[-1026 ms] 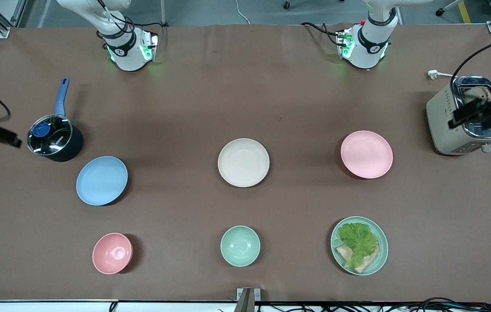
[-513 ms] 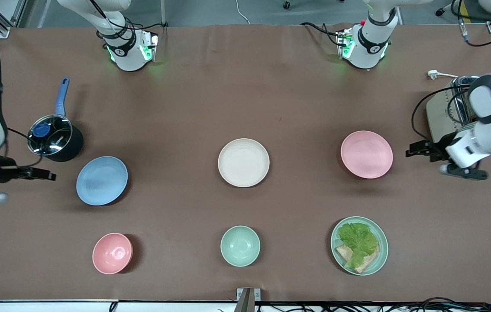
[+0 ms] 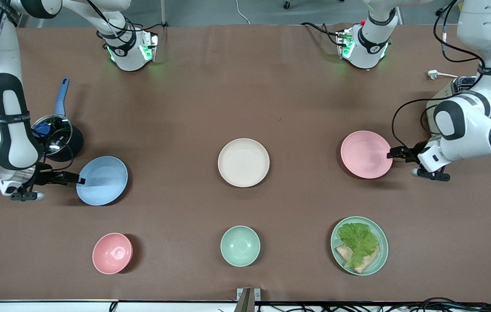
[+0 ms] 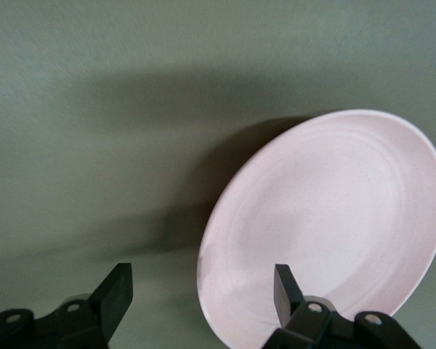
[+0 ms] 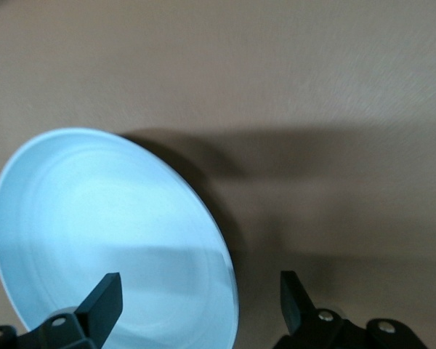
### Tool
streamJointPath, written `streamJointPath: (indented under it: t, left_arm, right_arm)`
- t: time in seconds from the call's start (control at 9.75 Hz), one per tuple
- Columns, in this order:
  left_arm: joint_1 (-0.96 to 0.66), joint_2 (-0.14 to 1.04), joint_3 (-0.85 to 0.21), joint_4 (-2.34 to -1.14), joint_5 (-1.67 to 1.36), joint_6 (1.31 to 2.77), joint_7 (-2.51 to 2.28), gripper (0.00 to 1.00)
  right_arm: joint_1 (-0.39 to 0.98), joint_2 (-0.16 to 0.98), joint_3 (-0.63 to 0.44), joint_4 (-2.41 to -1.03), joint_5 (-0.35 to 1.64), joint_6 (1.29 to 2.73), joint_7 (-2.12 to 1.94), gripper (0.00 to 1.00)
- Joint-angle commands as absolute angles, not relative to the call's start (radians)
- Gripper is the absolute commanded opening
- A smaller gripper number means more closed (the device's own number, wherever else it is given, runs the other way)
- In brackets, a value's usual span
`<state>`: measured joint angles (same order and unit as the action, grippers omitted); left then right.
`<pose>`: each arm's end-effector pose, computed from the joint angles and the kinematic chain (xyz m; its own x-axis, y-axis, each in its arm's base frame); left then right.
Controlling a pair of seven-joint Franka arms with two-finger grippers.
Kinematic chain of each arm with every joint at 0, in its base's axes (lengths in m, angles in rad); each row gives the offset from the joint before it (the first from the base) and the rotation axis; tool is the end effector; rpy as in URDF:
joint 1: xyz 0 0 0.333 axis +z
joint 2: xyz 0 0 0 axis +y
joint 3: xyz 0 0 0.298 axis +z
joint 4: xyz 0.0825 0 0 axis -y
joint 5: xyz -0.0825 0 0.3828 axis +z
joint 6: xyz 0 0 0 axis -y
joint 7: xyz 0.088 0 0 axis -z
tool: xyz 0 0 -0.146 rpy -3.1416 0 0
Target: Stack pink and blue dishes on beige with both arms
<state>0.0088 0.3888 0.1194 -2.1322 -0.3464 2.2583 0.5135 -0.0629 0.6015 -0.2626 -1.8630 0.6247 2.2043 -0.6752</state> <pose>0.5269 0.0519 0.1528 0.9756 -0.1524 -0.1582 -0.1062 -0.9576 0.2677 0.5802 -0.1576 0.1355 0.9979 -0.0459 -0.0454 -0.0592 -0.9321 -0.3573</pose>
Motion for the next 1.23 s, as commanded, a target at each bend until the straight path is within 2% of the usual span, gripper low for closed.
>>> streamJointPath:
  t: [0.0,0.1,0.21,0.31,0.51,0.72,0.92,1.03,1.13]
  left_arm:
    - [0.011,0.44,0.117,-2.145,-0.371,2.284,0.54,0.31]
    - [0.011,0.442,0.117,-2.145,-0.371,2.284,0.54,0.12]
    - [0.011,0.443,0.117,-2.143,-0.371,2.284,0.54,0.03]
    - [0.011,0.445,0.117,-2.143,-0.374,2.284,0.54,0.01]
    - [0.011,0.424,0.106,-2.134,-0.391,2.273,0.537,0.01]
    - [0.015,0.329,0.037,-2.129,-0.391,2.234,0.503,0.01]
    - [0.02,0.308,-0.099,-2.119,-0.391,2.23,0.412,0.01]
    - [0.02,0.316,-0.18,-2.111,-0.391,2.243,0.311,0.01]
    - [0.017,0.343,-0.254,-2.096,-0.384,2.256,0.213,0.01]
  right_arm:
    - [-0.067,0.583,-0.262,-1.914,0.664,2.21,-0.709,0.62]
    - [-0.067,0.583,-0.262,-1.92,0.664,2.212,-0.71,0.4]
    - [-0.081,0.586,-0.262,-1.922,0.667,2.212,-0.71,0.17]
    - [-0.083,0.584,-0.264,-1.918,0.689,2.209,-0.709,0.01]
    - [-0.052,0.566,-0.293,-1.873,0.675,2.166,-0.634,0.01]
    - [-0.038,0.543,-0.328,-1.708,0.556,1.965,-0.484,0.01]
    - [-0.022,0.54,-0.316,-1.481,0.387,1.725,-0.275,0.01]
    - [0.007,0.52,-0.314,-1.448,0.385,1.656,-0.2,0.01]
    - [0.037,0.45,-0.308,-1.459,0.385,1.631,-0.143,0.01]
